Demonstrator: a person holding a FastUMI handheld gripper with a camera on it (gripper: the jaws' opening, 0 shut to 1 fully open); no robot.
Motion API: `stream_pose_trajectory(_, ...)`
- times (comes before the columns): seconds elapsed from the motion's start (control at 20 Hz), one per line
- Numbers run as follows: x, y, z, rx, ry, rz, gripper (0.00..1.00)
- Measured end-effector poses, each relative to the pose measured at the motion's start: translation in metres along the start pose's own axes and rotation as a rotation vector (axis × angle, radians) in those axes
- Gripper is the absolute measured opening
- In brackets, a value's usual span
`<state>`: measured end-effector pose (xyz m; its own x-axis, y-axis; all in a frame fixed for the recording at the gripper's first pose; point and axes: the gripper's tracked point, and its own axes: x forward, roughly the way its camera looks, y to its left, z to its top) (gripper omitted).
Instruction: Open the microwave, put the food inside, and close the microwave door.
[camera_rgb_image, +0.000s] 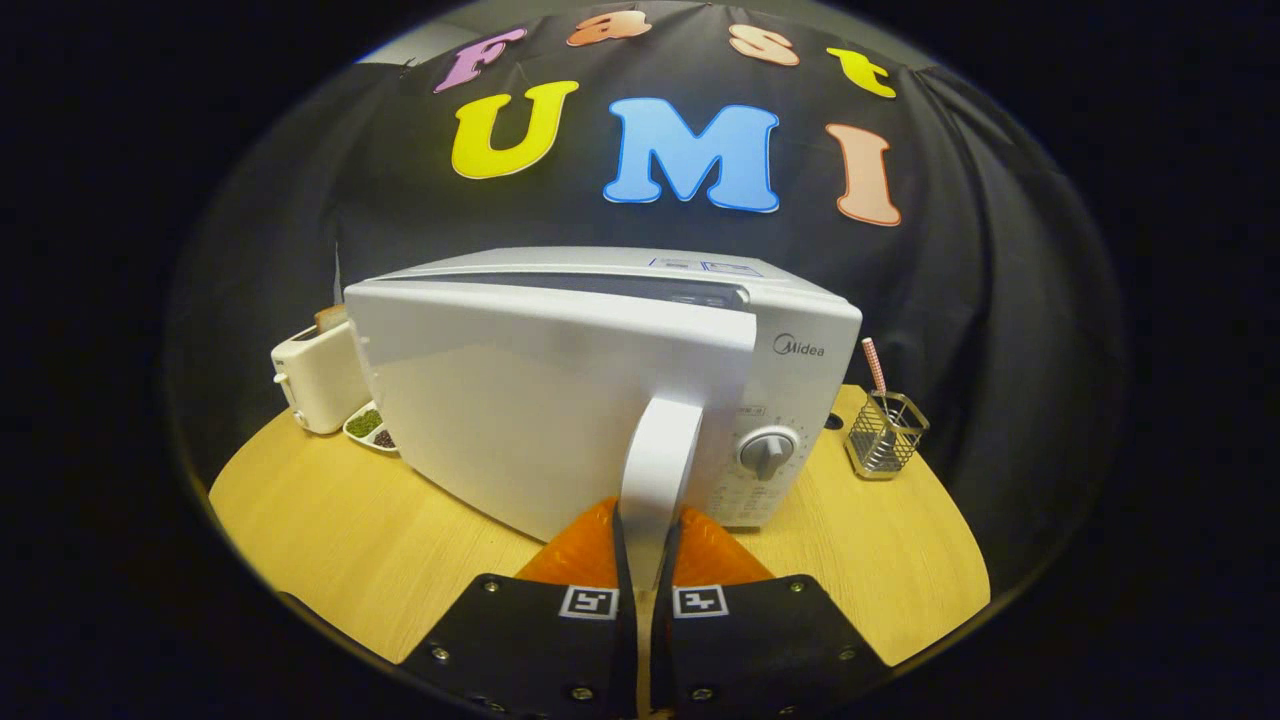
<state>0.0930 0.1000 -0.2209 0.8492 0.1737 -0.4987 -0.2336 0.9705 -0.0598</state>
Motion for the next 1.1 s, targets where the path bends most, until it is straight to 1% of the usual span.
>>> stream_pose_trajectory(0.15,-0.023,0.017,-0.01,-0.006,0.016,0.045,0.06)
stream_pose_trajectory(0.5,-0.066,0.063,-0.03,-0.015,0.057,0.103,0.06)
stream_pose_trajectory(0.75,-0.09,0.096,-0.039,-0.025,0.063,0.121,0.06)
stream_pose_trajectory(0.95,-0.104,0.12,-0.046,-0.008,0.06,0.12,0.06)
stream_pose_trajectory(1.1,-0.111,0.137,-0.048,0.0,0.047,0.114,0.08)
